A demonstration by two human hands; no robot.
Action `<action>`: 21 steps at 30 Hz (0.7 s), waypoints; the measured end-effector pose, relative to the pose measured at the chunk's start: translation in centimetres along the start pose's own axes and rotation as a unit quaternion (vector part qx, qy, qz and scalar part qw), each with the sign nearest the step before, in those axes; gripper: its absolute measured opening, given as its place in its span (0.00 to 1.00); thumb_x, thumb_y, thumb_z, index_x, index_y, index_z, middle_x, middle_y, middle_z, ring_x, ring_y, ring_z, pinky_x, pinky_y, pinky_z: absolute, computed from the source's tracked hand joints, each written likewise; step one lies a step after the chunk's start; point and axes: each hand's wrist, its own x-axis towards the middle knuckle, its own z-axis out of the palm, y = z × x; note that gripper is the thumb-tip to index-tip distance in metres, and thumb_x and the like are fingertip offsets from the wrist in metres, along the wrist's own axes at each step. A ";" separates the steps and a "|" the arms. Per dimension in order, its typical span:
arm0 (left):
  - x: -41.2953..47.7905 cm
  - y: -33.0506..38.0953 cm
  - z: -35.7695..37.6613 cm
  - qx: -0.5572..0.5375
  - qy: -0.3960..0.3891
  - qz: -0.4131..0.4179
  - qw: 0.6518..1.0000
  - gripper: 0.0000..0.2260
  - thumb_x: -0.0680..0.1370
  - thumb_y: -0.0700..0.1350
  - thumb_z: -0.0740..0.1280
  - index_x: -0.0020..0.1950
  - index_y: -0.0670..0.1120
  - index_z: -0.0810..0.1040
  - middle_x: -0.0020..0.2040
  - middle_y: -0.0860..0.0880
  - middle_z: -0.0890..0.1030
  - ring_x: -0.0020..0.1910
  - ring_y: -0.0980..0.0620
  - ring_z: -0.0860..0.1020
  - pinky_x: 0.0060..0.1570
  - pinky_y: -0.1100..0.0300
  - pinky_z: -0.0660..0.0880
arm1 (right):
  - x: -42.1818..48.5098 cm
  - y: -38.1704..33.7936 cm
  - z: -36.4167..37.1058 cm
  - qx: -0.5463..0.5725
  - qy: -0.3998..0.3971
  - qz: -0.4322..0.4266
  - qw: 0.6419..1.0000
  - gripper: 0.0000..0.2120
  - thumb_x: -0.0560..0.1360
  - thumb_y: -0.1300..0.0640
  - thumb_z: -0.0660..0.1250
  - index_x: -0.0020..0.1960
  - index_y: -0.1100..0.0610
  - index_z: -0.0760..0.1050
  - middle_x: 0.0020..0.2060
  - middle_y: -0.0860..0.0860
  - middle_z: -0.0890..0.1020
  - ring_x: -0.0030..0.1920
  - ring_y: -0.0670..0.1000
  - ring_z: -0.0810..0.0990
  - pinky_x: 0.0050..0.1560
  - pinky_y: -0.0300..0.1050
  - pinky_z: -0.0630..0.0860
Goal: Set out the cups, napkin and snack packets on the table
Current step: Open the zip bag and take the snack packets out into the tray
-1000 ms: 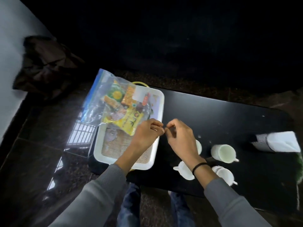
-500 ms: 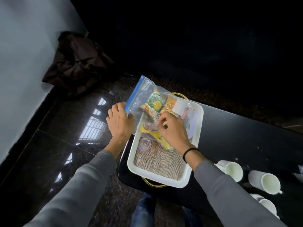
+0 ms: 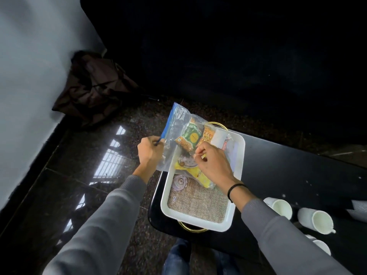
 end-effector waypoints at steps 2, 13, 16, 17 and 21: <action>-1.8 1.0 -0.1 -0.012 -0.005 0.025 1.000 0.07 0.78 0.43 0.72 0.52 0.44 0.88 0.36 0.53 0.82 0.32 0.59 0.77 0.41 0.64 0.76 | -0.6 -0.5 -0.8 0.020 0.003 0.009 1.000 0.02 0.79 0.56 0.67 0.50 0.53 0.78 0.45 0.45 0.83 0.44 0.47 0.82 0.48 0.52 0.82; -14.1 7.4 0.0 -0.173 -0.105 0.092 0.975 0.10 0.76 0.38 0.75 0.36 0.50 0.84 0.27 0.55 0.83 0.27 0.64 0.80 0.31 0.71 0.76 | -6.2 -3.1 -6.5 0.226 0.068 0.074 0.969 0.11 0.77 0.45 0.70 0.49 0.52 0.83 0.43 0.48 0.87 0.44 0.48 0.87 0.47 0.51 0.85; -16.2 8.7 -0.2 -0.230 -0.149 0.078 0.959 0.08 0.76 0.34 0.73 0.42 0.45 0.87 0.33 0.51 0.86 0.33 0.56 0.84 0.38 0.64 0.82 | -7.9 -2.5 -8.1 0.207 0.094 0.048 0.973 0.09 0.76 0.45 0.71 0.48 0.49 0.83 0.40 0.44 0.86 0.41 0.43 0.86 0.45 0.43 0.84; -16.7 9.0 -0.2 -0.240 -0.167 0.073 0.954 0.07 0.77 0.33 0.72 0.44 0.44 0.87 0.36 0.48 0.87 0.36 0.53 0.85 0.41 0.60 0.84 | -8.4 -2.3 -8.5 0.200 0.099 0.045 0.974 0.07 0.76 0.45 0.71 0.47 0.48 0.83 0.40 0.43 0.86 0.40 0.42 0.85 0.43 0.40 0.84; -17.3 9.2 -0.1 -0.238 -0.211 0.059 0.946 0.07 0.77 0.34 0.72 0.50 0.43 0.87 0.41 0.47 0.88 0.41 0.51 0.87 0.43 0.59 0.84 | -9.3 -1.9 -9.4 0.175 0.099 0.050 0.978 0.12 0.77 0.45 0.70 0.52 0.51 0.85 0.43 0.43 0.86 0.42 0.40 0.84 0.41 0.30 0.80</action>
